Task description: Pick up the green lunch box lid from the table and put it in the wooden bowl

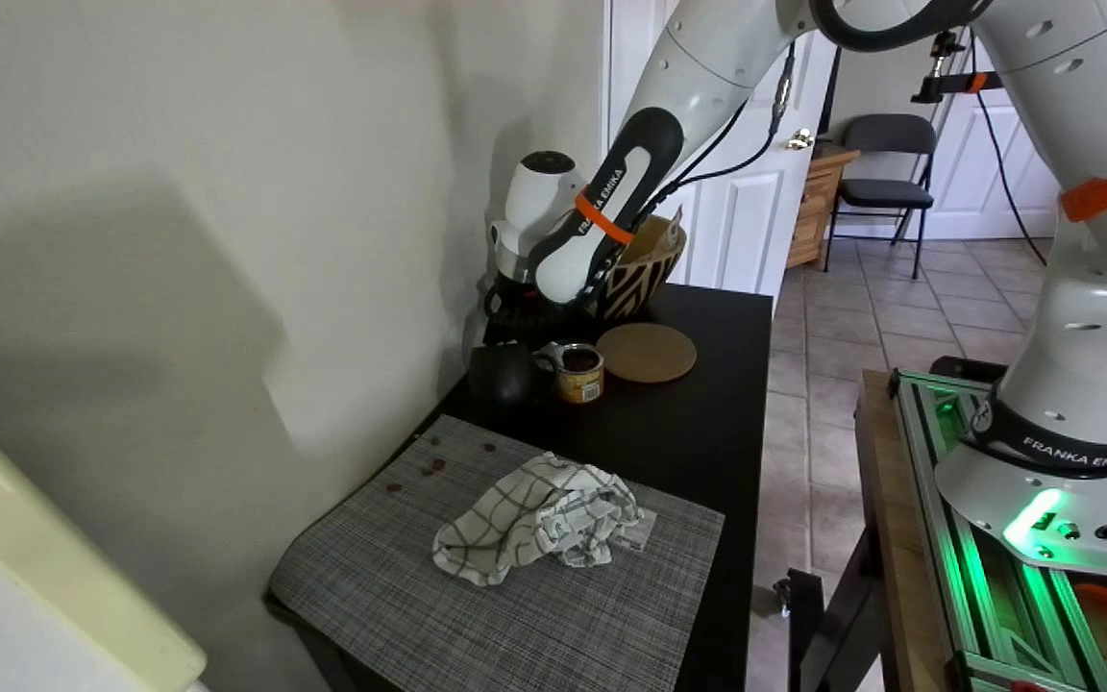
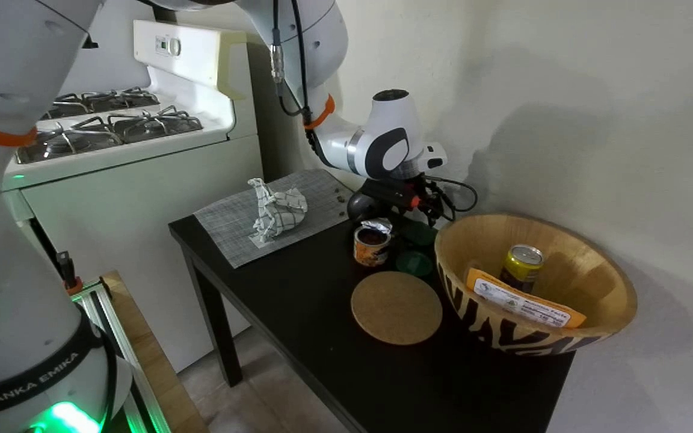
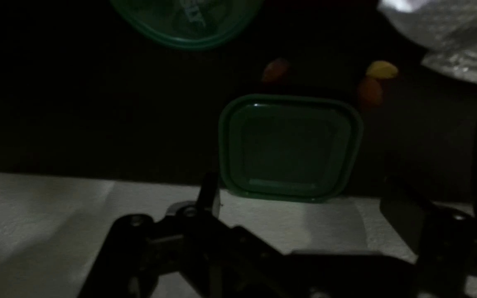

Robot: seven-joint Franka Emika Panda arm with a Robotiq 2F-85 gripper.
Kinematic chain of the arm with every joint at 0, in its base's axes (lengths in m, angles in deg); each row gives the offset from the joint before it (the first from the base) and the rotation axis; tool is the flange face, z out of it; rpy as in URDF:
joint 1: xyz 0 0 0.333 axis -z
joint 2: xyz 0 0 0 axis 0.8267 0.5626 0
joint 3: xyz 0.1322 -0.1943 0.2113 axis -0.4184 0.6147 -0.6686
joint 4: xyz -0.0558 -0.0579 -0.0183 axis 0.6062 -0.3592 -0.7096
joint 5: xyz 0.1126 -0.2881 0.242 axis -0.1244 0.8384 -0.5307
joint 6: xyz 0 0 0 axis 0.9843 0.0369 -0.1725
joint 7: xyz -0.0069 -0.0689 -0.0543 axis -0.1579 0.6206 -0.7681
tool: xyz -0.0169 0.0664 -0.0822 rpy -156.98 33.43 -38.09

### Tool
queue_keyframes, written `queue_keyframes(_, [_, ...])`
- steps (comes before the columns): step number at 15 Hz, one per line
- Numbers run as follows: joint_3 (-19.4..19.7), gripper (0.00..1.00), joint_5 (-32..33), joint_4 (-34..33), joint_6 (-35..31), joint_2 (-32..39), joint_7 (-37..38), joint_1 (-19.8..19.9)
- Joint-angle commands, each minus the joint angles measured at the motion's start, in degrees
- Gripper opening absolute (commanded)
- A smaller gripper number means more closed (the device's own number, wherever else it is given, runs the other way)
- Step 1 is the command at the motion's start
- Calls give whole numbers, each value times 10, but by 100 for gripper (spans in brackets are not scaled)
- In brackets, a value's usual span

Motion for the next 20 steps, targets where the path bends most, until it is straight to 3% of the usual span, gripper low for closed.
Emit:
queue_keyframes(1, [-34, 100, -10, 15, -10, -4, -11, 15])
queue_keyframes(6, [-39, 100, -9, 41, -9, -31, -2, 7])
queue_keyframes(13, [-9, 100, -5, 48, -25, -30, 23, -5])
queue_keyframes(20, [-6, 100, -11, 21, -27, 8, 27, 7])
